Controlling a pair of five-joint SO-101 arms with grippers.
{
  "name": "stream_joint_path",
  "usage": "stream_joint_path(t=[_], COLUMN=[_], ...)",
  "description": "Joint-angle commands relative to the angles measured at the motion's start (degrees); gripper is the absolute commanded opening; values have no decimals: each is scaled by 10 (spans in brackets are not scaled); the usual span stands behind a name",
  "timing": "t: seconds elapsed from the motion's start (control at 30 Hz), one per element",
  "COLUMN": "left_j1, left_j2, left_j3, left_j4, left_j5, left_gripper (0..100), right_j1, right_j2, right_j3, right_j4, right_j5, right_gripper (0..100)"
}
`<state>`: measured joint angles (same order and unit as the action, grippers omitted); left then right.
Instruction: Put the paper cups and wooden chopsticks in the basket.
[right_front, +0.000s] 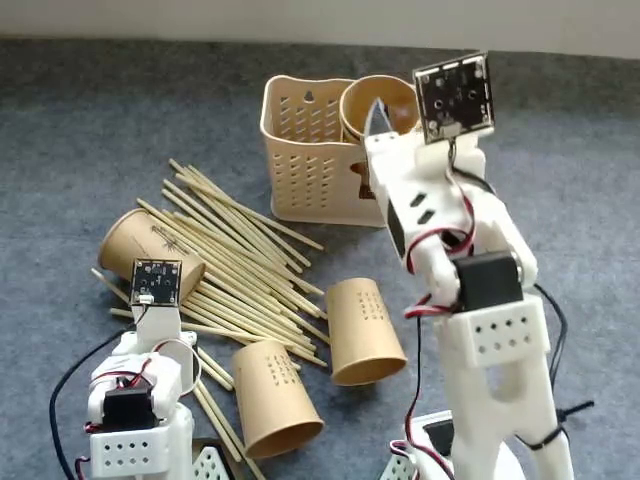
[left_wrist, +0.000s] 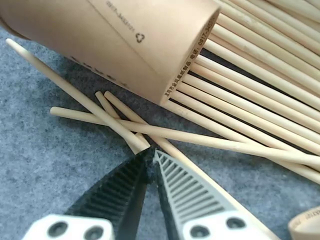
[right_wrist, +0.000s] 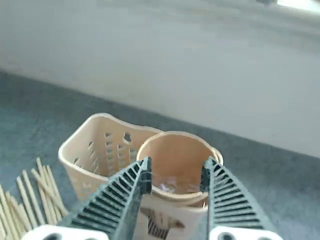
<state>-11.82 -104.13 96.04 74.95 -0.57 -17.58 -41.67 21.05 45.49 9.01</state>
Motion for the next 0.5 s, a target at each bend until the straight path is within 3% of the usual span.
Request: stream_joint_path(t=[0.0,0.27,0.47], left_j1=[0,0,0], left_j2=[-4,-4,-4], left_j3=[11,11,11], left_j4=[4,4,4], left_j5=[4,4,4], left_gripper=[6,6,6], right_j1=[4,-36,-55], right_j2=[-45,-77,-106], right_j3=[-3,-2,0], right_j4=[120,347,443], right_j5=[11,111,152], right_gripper=[170,170,172])
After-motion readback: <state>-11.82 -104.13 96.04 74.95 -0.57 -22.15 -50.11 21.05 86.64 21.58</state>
